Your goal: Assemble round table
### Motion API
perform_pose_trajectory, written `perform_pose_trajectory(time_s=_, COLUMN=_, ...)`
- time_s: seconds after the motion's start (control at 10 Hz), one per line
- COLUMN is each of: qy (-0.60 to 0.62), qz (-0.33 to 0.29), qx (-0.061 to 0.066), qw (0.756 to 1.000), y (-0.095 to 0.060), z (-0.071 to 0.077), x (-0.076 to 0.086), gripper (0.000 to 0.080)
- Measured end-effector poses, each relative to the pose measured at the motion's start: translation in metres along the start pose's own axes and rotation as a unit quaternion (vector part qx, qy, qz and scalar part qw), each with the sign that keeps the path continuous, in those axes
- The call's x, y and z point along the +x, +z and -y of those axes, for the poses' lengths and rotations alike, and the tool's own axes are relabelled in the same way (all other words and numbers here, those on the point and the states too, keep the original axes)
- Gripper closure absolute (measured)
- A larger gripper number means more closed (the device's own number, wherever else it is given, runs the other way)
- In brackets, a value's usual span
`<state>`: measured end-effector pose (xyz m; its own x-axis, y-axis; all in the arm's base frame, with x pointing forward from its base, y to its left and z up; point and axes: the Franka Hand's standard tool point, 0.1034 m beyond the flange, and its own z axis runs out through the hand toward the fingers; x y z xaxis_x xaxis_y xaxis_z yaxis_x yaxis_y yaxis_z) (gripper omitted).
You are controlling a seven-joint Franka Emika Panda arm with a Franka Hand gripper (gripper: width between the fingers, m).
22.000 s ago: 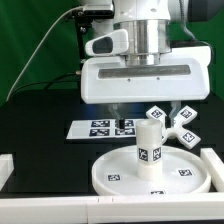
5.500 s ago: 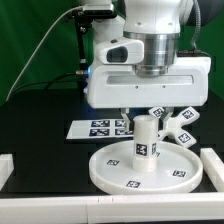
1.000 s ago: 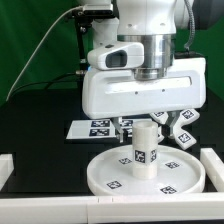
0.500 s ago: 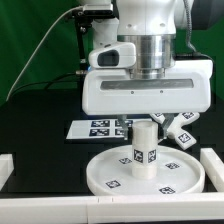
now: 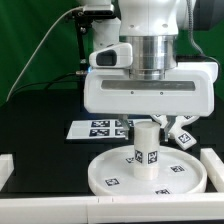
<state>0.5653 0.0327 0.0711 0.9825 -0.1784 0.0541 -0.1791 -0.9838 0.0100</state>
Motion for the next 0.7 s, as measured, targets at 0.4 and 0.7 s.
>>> perform_pose_trajectory(time_s=0.4, qy=0.0, qz=0.0, qx=0.0, qw=1.0, y=0.0, z=0.0, x=0.0, gripper=0.0393)
perform_pose_trajectory(time_s=0.7, qy=0.0, qz=0.0, qx=0.0, qw=1.0, y=0.0, z=0.0, x=0.0, gripper=0.0393)
